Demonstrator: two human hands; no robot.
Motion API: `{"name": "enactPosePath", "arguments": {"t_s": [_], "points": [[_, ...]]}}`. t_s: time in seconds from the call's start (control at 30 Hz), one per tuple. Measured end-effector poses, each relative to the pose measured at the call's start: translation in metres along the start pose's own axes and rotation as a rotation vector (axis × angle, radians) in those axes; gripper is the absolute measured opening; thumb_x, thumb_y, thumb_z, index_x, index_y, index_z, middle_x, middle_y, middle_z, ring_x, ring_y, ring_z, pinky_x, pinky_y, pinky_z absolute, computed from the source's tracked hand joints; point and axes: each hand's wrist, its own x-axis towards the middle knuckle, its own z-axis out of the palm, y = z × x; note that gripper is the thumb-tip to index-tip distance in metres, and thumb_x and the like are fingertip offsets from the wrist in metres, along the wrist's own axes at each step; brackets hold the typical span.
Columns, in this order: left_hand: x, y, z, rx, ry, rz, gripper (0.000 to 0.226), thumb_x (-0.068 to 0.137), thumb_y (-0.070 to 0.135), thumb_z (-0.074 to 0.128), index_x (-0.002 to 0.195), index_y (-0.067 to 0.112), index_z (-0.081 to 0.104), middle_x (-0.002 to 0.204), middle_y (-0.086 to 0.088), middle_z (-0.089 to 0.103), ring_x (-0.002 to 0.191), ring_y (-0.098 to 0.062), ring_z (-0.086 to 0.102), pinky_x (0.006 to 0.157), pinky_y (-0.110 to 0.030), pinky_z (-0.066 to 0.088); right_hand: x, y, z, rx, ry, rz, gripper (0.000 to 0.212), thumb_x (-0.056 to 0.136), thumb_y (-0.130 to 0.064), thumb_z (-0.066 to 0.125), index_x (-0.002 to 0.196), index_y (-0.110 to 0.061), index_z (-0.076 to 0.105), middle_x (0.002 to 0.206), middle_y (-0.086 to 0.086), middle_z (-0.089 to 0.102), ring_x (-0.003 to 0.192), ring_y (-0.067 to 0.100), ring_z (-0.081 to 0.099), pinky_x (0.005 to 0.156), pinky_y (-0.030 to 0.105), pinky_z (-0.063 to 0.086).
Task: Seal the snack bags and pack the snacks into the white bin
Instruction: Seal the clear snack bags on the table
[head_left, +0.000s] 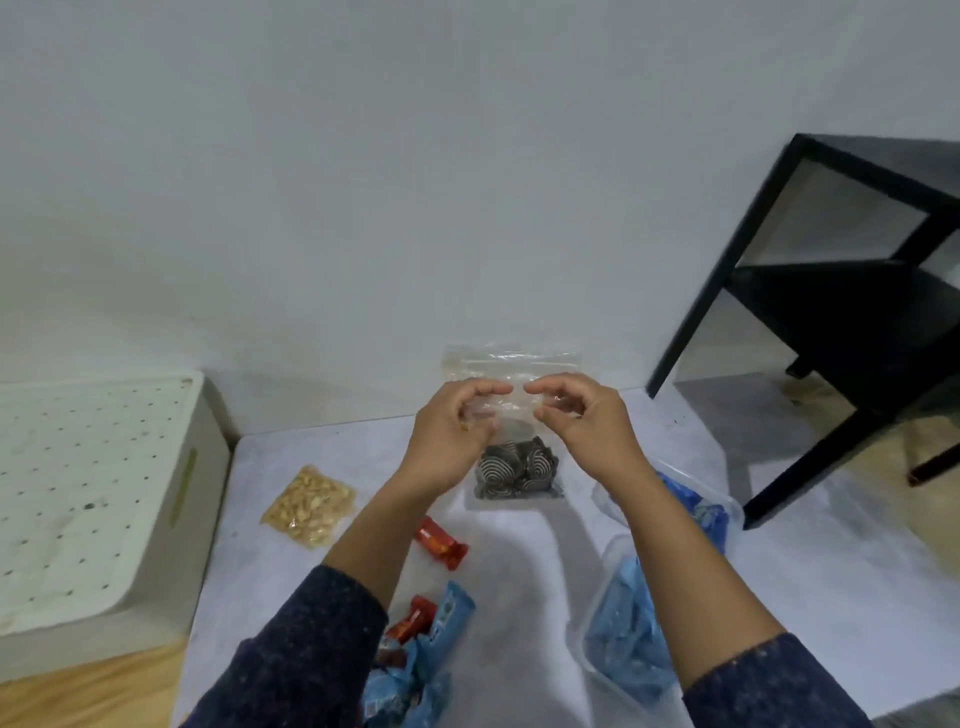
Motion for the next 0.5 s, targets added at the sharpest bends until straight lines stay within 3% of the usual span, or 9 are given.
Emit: {"name": "enactPosePath", "arguments": {"t_s": [0.17, 0.27, 0.37, 0.5], "points": [[0.052, -0.025, 0.062, 0.203, 0.068, -0.039, 0.042, 0.083, 0.001, 0.064, 0.117, 0.026, 0.062, 0.112, -0.002, 0.054, 0.080, 0.005, 0.052, 0.074, 0.004, 0.036, 0.050, 0.065, -0.027, -0.064, -0.031, 0.088, 0.027, 0.081, 0.003, 0.064, 0.094, -0.019, 0.072, 0.107, -0.001, 0.066, 0.080, 0.007, 0.057, 0.072, 0.001, 0.043], [0.083, -0.041, 0.096, 0.271, 0.090, -0.062, 0.045, 0.083, -0.003, 0.064, 0.121, 0.020, 0.060, 0.118, -0.008, 0.055, 0.079, 0.000, 0.054, 0.070, 0.001, 0.040, 0.080, 0.100, -0.040, -0.097, -0.070, 0.145, 0.027, 0.082, 0.001, 0.062, 0.095, -0.020, 0.072, 0.110, 0.001, 0.066, 0.082, 0.001, 0.057, 0.070, 0.003, 0.044], [0.107, -0.058, 0.122, 0.280, 0.118, -0.166, 0.047, 0.084, -0.003, 0.063, 0.121, 0.025, 0.060, 0.115, -0.006, 0.052, 0.084, -0.009, 0.060, 0.067, -0.007, 0.046, 0.103, 0.131, -0.048, -0.188, -0.113, 0.157, 0.028, 0.081, 0.000, 0.061, 0.096, -0.022, 0.071, 0.107, 0.005, 0.066, 0.087, 0.014, 0.060, 0.076, 0.014, 0.047], [0.124, -0.072, 0.139, 0.312, 0.114, -0.202, 0.047, 0.084, -0.005, 0.059, 0.120, 0.025, 0.059, 0.108, -0.003, 0.046, 0.084, -0.010, 0.058, 0.064, 0.002, 0.042, 0.123, 0.154, -0.051, -0.236, -0.168, 0.192, 0.027, 0.083, 0.001, 0.059, 0.100, -0.017, 0.070, 0.111, 0.007, 0.065, 0.096, 0.021, 0.061, 0.085, 0.024, 0.049]]}}
